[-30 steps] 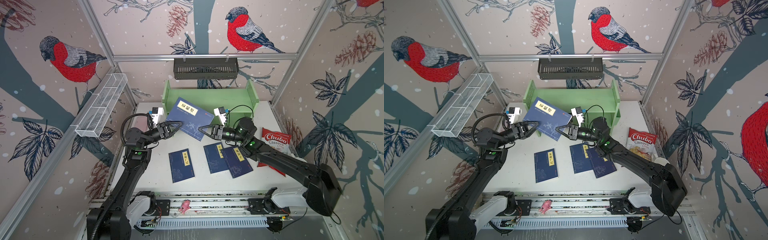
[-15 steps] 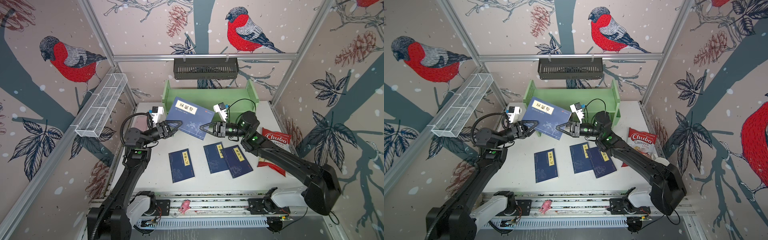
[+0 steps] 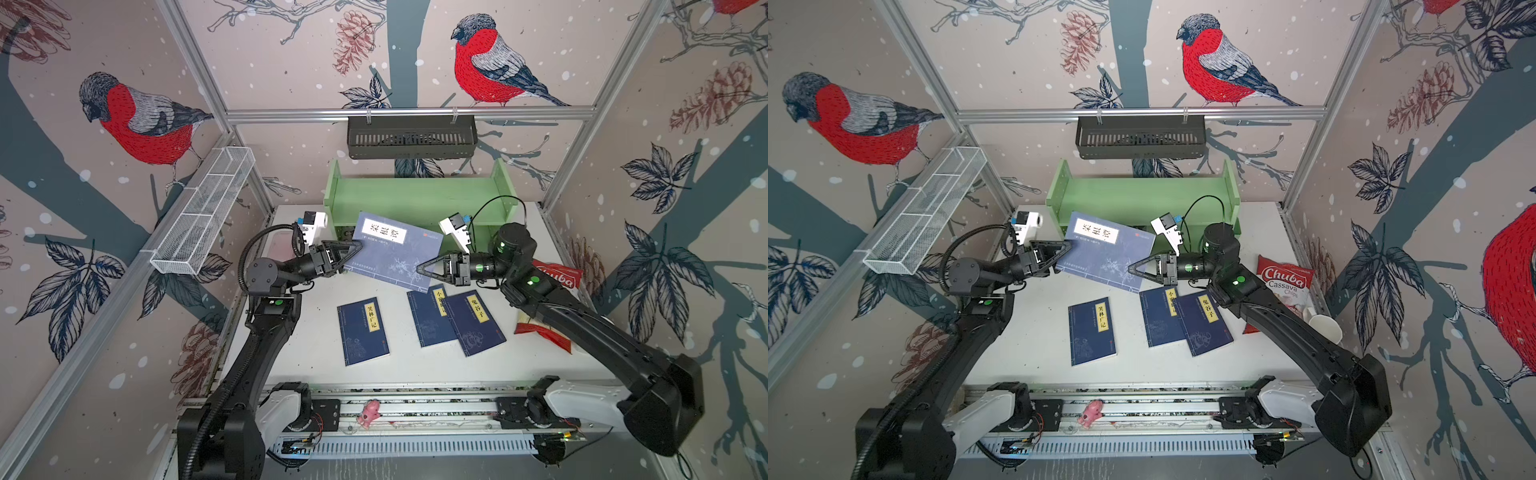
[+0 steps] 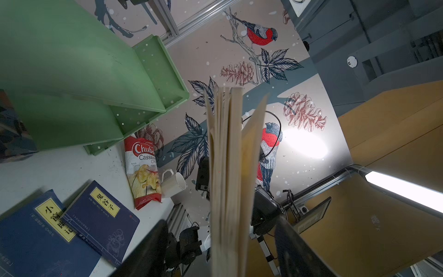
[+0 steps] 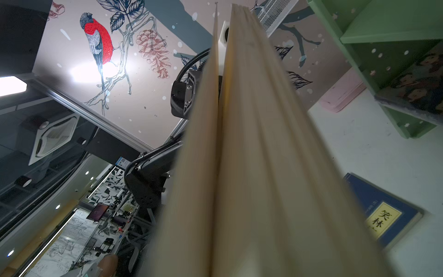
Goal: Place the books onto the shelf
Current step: 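Lift the dark blue book with both grippers toward the green shelf, then lay the dark blue book onto the shelf's top tier with both grippers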
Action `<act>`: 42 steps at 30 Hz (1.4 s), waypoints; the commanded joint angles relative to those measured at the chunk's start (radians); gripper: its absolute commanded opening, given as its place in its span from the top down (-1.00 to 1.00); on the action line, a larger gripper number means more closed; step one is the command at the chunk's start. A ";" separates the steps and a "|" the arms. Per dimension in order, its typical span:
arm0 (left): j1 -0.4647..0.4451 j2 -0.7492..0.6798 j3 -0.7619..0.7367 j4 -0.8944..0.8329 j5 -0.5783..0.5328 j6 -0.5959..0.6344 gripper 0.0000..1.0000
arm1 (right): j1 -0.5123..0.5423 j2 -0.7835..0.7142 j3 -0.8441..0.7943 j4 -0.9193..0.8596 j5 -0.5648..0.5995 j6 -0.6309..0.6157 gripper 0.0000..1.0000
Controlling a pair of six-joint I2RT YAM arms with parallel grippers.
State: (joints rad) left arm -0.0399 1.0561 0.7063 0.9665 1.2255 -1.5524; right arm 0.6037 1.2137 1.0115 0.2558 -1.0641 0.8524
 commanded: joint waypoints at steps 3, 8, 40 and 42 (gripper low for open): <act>0.002 0.019 0.004 0.138 0.048 -0.065 0.16 | 0.004 -0.002 0.007 -0.004 -0.060 -0.049 0.98; 0.002 0.025 0.002 0.187 0.034 -0.087 0.98 | 0.003 0.027 0.036 -0.031 -0.048 -0.062 0.67; 0.156 0.026 0.260 -0.752 -0.063 0.581 -0.93 | -0.089 0.177 0.138 0.136 0.082 0.079 0.99; 0.156 0.020 0.324 -0.816 -0.050 0.656 -0.93 | -0.107 0.206 0.170 0.080 0.068 0.048 0.98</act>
State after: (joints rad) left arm 0.1116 1.0859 0.9615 0.3939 1.1286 -1.1351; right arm 0.5133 1.3968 1.1500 0.3962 -0.9768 0.9600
